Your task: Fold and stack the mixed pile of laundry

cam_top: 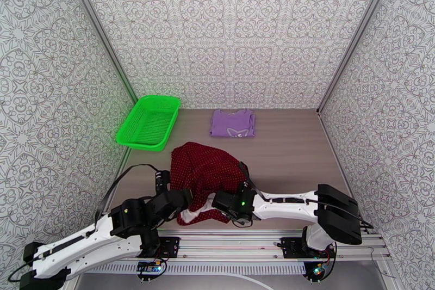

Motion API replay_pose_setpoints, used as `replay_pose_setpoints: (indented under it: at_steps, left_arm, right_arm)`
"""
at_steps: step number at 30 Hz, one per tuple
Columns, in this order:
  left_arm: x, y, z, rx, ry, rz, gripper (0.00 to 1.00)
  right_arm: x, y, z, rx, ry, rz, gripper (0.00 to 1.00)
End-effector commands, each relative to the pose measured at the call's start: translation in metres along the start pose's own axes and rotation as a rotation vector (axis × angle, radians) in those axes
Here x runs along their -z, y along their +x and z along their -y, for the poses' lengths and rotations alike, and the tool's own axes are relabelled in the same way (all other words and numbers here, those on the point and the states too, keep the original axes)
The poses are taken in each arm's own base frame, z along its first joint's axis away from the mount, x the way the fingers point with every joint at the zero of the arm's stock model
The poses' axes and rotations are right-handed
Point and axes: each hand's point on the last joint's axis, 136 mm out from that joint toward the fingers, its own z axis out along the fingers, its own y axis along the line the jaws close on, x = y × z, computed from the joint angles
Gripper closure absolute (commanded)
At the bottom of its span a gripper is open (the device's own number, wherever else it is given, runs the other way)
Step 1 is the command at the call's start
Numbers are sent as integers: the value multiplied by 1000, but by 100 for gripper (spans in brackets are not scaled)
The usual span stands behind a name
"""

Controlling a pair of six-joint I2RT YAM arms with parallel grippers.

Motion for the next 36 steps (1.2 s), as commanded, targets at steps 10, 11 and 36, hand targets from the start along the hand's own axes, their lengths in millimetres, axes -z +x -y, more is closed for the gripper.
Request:
replay_pose_setpoints:
  at_steps: [10,11,36]
  left_arm:
    - [-2,35,15,-210,36,-207,25]
    - [-3,36,20,-239,33,-215,26]
    - [-23,96,126,-976,-13,-263,22]
  right_arm:
    - [44,-59,-3,352,135,213,100]
    - [47,-67,-2,373,143,228,100]
    - [72,-138,24,466,107,256,100]
